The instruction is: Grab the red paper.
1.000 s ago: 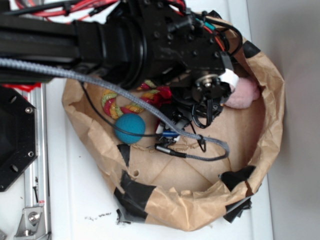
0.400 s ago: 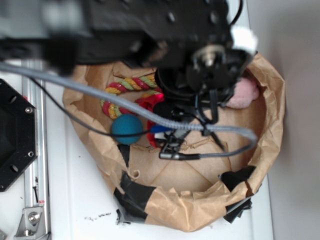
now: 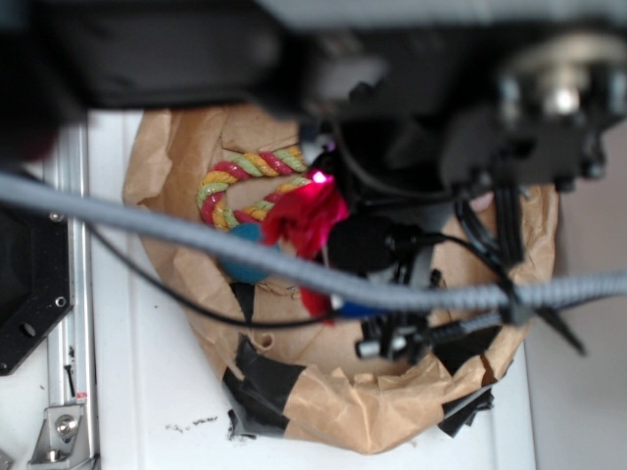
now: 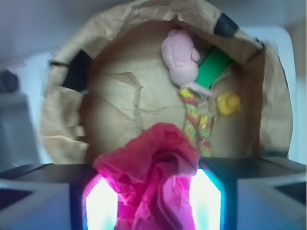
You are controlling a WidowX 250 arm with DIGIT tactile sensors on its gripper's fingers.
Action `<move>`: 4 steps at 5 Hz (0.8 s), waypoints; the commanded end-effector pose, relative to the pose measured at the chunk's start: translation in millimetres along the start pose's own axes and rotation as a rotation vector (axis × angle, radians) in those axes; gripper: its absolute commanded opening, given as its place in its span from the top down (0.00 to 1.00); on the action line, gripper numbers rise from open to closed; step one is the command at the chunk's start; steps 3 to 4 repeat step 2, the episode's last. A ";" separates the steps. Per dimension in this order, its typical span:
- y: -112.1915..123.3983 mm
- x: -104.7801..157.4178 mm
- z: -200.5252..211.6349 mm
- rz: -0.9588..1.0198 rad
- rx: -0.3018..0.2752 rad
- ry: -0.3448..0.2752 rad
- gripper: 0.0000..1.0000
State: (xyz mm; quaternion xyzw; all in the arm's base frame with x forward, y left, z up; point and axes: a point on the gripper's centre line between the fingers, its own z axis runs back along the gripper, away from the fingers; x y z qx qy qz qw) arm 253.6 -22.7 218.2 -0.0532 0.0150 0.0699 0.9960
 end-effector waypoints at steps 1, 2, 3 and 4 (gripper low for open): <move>3.6 5.9 20.2 0.266 -0.189 -0.073 1.00; 3.7 3.3 16.6 0.278 -0.194 -0.074 1.00; 3.7 3.3 16.6 0.278 -0.194 -0.074 1.00; 3.7 3.3 16.6 0.278 -0.194 -0.074 1.00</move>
